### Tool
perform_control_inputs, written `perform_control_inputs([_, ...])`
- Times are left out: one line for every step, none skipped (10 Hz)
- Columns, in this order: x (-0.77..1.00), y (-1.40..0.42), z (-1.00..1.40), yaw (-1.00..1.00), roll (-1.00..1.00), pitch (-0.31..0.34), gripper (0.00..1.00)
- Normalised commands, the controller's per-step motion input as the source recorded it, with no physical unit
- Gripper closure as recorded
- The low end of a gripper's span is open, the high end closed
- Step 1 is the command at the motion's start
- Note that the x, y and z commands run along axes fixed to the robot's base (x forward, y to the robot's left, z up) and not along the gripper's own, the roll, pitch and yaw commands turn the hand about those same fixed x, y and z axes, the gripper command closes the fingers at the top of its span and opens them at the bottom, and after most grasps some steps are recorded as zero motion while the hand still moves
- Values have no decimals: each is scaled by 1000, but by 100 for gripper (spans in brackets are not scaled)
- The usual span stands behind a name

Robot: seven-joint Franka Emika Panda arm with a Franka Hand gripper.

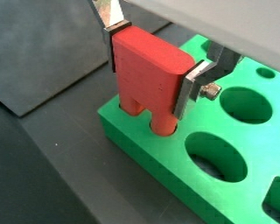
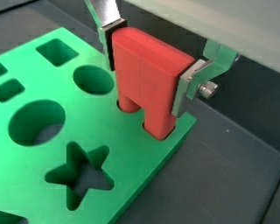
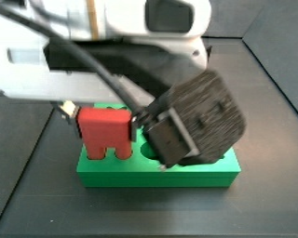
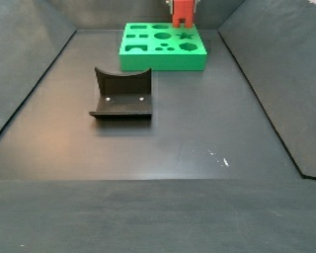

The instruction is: Insert the square-circle object.

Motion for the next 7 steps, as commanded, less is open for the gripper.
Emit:
perform_control_inputs([-34, -11, -546, -51, 0, -240, 100])
perform_control_inputs([0, -23, -397, 0, 90, -74, 100])
perform_control_inputs([0, 0, -411, 0, 84, -43, 100])
perform_control_inputs([3, 0, -297, 0, 0, -1, 100])
perform_control_inputs([0, 0, -306, 0, 16, -51, 100])
perform_control_inputs([0, 0, -151, 0, -16, -47, 100])
perform_control_inputs([0, 0, 0, 0, 0, 0, 100])
